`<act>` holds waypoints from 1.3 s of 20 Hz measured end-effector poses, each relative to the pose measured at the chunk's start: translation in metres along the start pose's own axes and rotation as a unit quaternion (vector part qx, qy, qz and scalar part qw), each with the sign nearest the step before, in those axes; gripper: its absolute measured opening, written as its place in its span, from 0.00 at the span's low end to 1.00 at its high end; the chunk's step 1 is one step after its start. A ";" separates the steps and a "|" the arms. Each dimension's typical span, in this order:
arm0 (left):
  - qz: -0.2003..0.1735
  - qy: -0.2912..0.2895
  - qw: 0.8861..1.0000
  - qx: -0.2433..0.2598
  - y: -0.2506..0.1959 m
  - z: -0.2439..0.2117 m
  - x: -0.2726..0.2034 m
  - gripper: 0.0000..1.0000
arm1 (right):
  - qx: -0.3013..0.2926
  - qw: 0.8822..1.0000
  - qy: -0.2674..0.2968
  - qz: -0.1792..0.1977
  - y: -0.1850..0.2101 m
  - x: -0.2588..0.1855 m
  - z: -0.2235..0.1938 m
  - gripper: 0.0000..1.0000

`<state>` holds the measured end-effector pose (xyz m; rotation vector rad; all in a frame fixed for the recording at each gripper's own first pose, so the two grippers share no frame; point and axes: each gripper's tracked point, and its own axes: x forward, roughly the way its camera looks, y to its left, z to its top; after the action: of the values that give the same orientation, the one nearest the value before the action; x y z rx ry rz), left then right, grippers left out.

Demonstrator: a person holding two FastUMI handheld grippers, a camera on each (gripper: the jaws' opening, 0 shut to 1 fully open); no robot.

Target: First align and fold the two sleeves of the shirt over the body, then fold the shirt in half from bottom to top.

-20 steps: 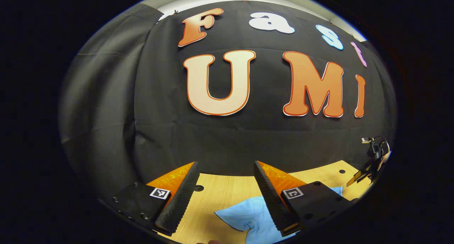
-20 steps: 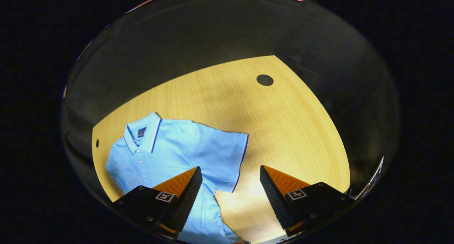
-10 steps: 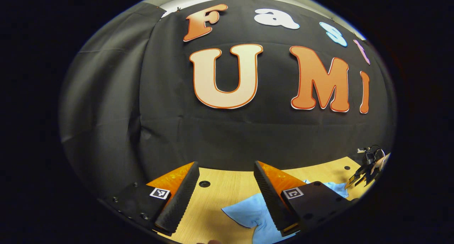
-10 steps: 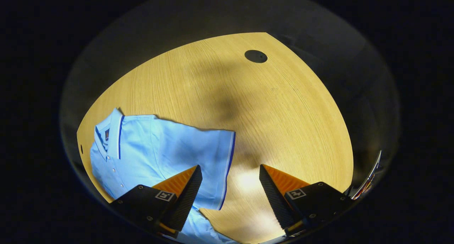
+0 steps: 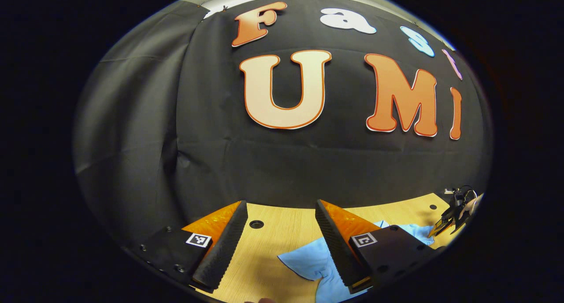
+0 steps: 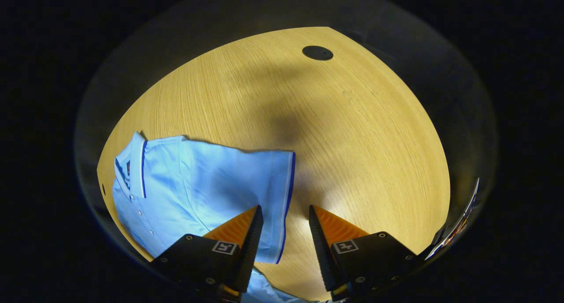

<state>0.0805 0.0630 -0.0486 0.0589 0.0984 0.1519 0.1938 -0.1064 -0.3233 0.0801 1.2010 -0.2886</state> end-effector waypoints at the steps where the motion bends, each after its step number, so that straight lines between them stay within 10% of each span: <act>1: -0.001 0.002 1.000 -0.002 -0.001 -0.003 0.000 1.00 | -0.004 1.000 0.000 -0.003 0.000 -0.001 -0.002 0.58; 4: -0.002 0.006 1.000 -0.006 -0.002 -0.005 0.001 1.00 | 0.011 1.000 -0.002 -0.005 0.005 -0.002 -0.003 0.44; 5: -0.002 0.006 1.000 -0.008 -0.001 -0.007 0.000 1.00 | 0.012 1.000 -0.006 -0.006 0.004 -0.002 -0.004 0.19; 7: -0.001 0.007 1.000 -0.009 -0.001 -0.008 -0.002 1.00 | -0.002 1.000 -0.017 -0.009 0.005 -0.004 -0.003 0.05; 18: 0.011 0.014 1.000 -0.004 0.030 -0.015 -0.010 1.00 | -0.120 0.981 -0.153 0.025 0.079 -0.094 0.020 0.00; 26: 0.000 0.015 1.000 -0.006 0.037 -0.017 -0.011 1.00 | -0.188 0.966 -0.151 0.093 0.166 -0.117 -0.017 0.00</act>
<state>0.0625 0.0982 -0.0620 0.0447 0.1269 0.1528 0.1835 0.0780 -0.2365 -0.1772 0.9185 0.0934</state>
